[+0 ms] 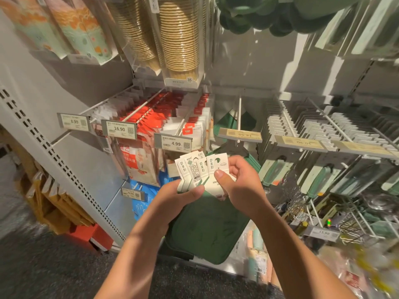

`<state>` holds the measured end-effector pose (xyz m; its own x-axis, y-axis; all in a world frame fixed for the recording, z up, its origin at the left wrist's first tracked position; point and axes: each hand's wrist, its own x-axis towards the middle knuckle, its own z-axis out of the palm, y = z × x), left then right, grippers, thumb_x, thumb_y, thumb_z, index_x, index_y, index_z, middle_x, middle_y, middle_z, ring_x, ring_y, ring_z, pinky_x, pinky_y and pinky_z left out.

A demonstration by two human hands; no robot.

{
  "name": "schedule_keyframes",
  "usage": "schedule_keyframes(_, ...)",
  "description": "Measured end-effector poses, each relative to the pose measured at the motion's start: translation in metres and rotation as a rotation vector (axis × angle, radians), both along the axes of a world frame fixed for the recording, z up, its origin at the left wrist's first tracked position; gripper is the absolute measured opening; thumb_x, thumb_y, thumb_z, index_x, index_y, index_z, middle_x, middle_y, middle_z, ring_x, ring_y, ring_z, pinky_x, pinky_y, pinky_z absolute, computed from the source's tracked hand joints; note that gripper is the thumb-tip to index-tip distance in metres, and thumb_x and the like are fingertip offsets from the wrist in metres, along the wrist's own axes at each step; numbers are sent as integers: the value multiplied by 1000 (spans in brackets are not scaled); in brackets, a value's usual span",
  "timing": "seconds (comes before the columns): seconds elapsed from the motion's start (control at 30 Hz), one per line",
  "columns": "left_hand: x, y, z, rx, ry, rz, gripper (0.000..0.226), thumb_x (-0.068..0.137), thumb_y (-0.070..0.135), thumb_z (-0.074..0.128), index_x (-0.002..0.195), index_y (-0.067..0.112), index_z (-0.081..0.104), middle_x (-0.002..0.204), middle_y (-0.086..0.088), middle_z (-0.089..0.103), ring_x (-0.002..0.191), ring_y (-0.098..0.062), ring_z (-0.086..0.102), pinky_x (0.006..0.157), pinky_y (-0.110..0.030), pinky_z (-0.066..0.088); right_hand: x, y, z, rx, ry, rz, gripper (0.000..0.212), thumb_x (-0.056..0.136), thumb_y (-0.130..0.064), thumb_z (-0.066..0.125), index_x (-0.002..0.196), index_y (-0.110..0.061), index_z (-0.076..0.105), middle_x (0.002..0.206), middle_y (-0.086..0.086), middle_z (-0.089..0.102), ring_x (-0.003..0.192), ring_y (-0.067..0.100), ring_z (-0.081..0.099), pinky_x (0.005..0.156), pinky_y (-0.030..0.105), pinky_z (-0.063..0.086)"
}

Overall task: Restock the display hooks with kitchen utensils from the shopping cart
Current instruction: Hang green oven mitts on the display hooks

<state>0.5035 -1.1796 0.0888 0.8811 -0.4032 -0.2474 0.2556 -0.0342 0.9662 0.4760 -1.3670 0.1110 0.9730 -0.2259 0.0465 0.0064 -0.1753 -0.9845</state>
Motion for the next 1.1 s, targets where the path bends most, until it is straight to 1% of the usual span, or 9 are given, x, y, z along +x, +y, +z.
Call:
schedule_keyframes(0.3, 0, 0, -4, -14, 50, 19, 41, 82, 35, 76, 116, 14, 78, 114, -11, 78, 108, -34, 74, 104, -60, 52, -1, -4, -4, 34, 10, 54, 16, 102, -7, 59, 106, -23, 60, 99, -5, 80, 83, 17, 76, 61, 32, 58)
schedule_keyframes(0.43, 0, 0, -3, -13, 76, 39, 31, 88, 29, 75, 115, 15, 78, 114, -10, 78, 107, -33, 74, 104, -59, 52, -1, -5, -5, -84, -17, 16, 23, 101, -11, 63, 101, -34, 61, 104, -14, 72, 87, 3, 71, 66, 24, 59)
schedule_keyframes(0.53, -1, 0, -1, 6, 82, 58, 24, 90, 25, 76, 111, 15, 80, 112, -9, 79, 105, -32, 75, 102, -58, 54, 0, -5, -7, -63, -26, 6, 25, 100, -9, 63, 100, -34, 62, 100, -11, 74, 86, 8, 72, 69, 29, 61)
schedule_keyframes(0.67, -1, 0, -2, 1, 101, 89, 23, 89, 24, 76, 108, 12, 80, 110, -11, 79, 104, -34, 75, 100, -57, 55, 2, -13, -10, -23, -29, -8, 20, 102, -6, 59, 104, -26, 61, 98, -5, 78, 87, 14, 76, 67, 35, 60)
schedule_keyframes(0.77, -2, -3, 2, 40, 84, 144, 15, 94, 17, 73, 105, 11, 80, 104, -8, 80, 99, -32, 76, 93, -50, 60, 4, -19, -12, -68, -21, -5, 15, 102, -10, 59, 107, -24, 60, 100, -5, 79, 87, 13, 76, 73, 40, 62)
schedule_keyframes(0.83, 0, -4, 4, 93, 28, 186, 13, 94, 18, 74, 104, 14, 80, 101, 0, 81, 96, -24, 77, 85, -41, 62, 5, -22, -15, -154, -35, -36, 12, 102, -18, 60, 105, -30, 60, 101, -9, 77, 88, 10, 74, 74, 39, 61)
schedule_keyframes(0.9, 3, -2, 6, 126, -40, 228, 12, 93, 18, 75, 104, 17, 81, 100, 8, 81, 96, -16, 77, 84, -35, 61, 5, -27, -19, -190, -79, -91, 9, 99, -27, 60, 103, -36, 59, 105, -11, 75, 94, 11, 72, 79, 38, 58)
schedule_keyframes(1.0, 7, 3, 10, 138, -117, 285, 11, 92, 16, 77, 102, 19, 82, 100, 12, 80, 96, -12, 76, 87, -36, 60, 4, -35, -23, -216, -74, -131, 18, 102, -23, 60, 102, -41, 57, 109, -9, 73, 99, 17, 70, 84, 38, 55)
schedule_keyframes(1.1, 10, 8, 16, 118, -167, 321, 10, 91, 14, 77, 99, 19, 81, 94, 13, 80, 87, -5, 76, 74, -25, 59, 8, -42, -27, -270, -57, -174, 18, 101, -22, 62, 107, -38, 60, 104, -12, 73, 94, 16, 70, 82, 36, 54)
